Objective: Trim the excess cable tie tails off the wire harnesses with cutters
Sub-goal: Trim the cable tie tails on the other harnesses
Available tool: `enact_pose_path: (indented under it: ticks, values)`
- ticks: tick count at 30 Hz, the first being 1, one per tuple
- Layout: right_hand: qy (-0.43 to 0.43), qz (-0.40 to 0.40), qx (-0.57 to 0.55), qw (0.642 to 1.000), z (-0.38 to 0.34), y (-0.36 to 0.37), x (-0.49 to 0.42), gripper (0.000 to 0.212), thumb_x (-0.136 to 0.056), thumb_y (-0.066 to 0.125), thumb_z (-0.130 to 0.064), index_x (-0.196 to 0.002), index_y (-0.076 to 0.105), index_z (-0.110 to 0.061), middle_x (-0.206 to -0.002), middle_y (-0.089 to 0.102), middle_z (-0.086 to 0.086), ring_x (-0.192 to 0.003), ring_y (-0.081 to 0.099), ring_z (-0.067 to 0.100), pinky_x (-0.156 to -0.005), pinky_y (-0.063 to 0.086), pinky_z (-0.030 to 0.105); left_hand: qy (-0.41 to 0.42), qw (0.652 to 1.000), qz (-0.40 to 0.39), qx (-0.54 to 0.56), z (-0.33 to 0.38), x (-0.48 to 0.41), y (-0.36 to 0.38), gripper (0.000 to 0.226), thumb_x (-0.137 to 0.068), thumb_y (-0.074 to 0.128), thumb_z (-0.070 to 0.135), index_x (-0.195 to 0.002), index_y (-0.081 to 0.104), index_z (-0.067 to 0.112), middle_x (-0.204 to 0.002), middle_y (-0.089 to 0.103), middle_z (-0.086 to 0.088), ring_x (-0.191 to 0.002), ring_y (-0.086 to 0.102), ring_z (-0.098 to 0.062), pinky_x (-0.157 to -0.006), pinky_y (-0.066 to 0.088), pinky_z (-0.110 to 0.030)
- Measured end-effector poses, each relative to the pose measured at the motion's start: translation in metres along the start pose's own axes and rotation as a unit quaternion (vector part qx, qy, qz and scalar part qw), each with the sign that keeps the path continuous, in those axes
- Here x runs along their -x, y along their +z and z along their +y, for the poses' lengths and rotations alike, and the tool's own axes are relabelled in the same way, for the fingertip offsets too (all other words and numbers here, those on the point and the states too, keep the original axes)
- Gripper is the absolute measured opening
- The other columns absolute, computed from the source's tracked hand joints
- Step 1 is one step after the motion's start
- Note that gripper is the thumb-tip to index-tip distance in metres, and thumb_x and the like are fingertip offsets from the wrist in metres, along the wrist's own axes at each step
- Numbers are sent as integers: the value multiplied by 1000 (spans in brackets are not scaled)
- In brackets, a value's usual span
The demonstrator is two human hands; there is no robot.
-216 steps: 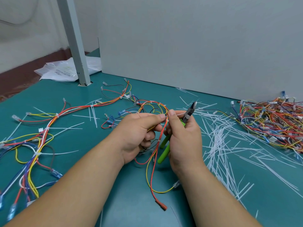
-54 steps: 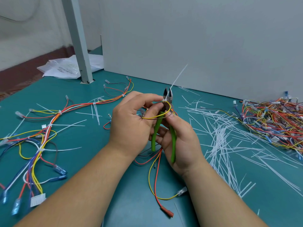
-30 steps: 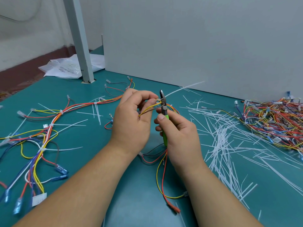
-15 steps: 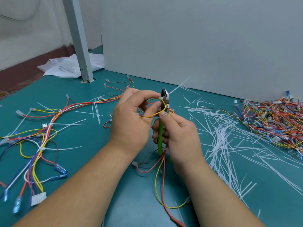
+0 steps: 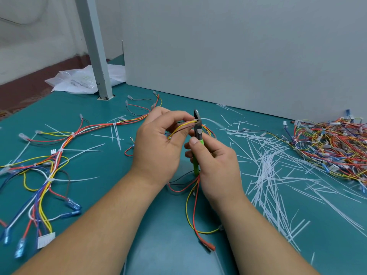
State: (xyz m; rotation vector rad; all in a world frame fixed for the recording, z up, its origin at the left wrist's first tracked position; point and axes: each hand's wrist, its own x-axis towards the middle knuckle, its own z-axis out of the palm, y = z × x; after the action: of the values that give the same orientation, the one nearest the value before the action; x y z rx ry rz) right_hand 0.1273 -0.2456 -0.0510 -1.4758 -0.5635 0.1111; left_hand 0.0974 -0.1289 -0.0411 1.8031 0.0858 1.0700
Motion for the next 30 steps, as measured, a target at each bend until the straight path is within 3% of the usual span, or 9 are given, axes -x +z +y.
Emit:
enact_pose_path:
  ticks: [4, 7, 11, 16, 21, 24, 30]
  values:
    - [12, 4, 5, 1000, 3, -1, -1, 15, -87, 64, -43, -88, 78, -40, -74, 52, 3, -70, 48, 20, -67, 47, 32, -2, 1000, 5, -4, -1, -1, -1, 20, -92, 73, 16, -94, 70, 36, -92, 60, 0, -85, 60, -9, -78, 43, -11]
    - [17, 7, 9, 1000, 4, -1, -2, 15, -90, 64, -37, -83, 77, -33, -72, 54, 3, -68, 50, 19, -63, 48, 25, -6, 1000, 9, 0, -2, -1, -1, 21, -91, 74, 18, -93, 69, 38, -92, 60, 3, -85, 60, -7, -78, 43, -11]
    - [31, 10, -9, 999, 4, -3, -1, 17, -90, 64, -35, -89, 80, -28, -76, 68, -1, -72, 64, 14, -71, 54, 26, -1, 1000, 6, 4, -1, -1, 0, 24, -91, 74, 16, -93, 70, 39, -92, 60, 3, -85, 61, -9, -78, 44, -12]
    - [36, 7, -15, 999, 3, -4, -1, 21, -90, 62, -34, -100, 79, -27, -85, 74, -1, -79, 70, 14, -79, 57, 30, 8, 1000, 8, -6, -2, -1, 0, 25, -90, 74, 15, -93, 70, 39, -90, 59, 4, -83, 60, -6, -76, 40, -7]
    - [43, 14, -8, 999, 4, -2, -2, 16, -88, 65, -36, -84, 80, -36, -73, 66, -3, -68, 62, 15, -70, 54, 31, 18, 999, 21, -25, -4, -1, -1, 24, -88, 75, 9, -95, 73, 31, -89, 57, -2, -82, 56, -6, -76, 38, -6]
    - [45, 15, -11, 999, 5, -2, -3, 16, -88, 65, -35, -78, 78, -31, -69, 61, -3, -63, 55, 16, -61, 48, 25, 23, 999, 19, -30, -6, -1, -1, 23, -88, 76, 10, -96, 74, 31, -89, 57, -2, -82, 56, -6, -76, 39, -6]
    - [61, 10, -27, 998, 6, -4, -2, 18, -87, 65, -37, -85, 79, -26, -74, 68, 0, -67, 63, 16, -66, 52, 26, 43, 996, 11, -81, -9, -2, -4, 17, -88, 74, 11, -97, 78, 25, -89, 56, -3, -83, 56, -7, -76, 38, -5]
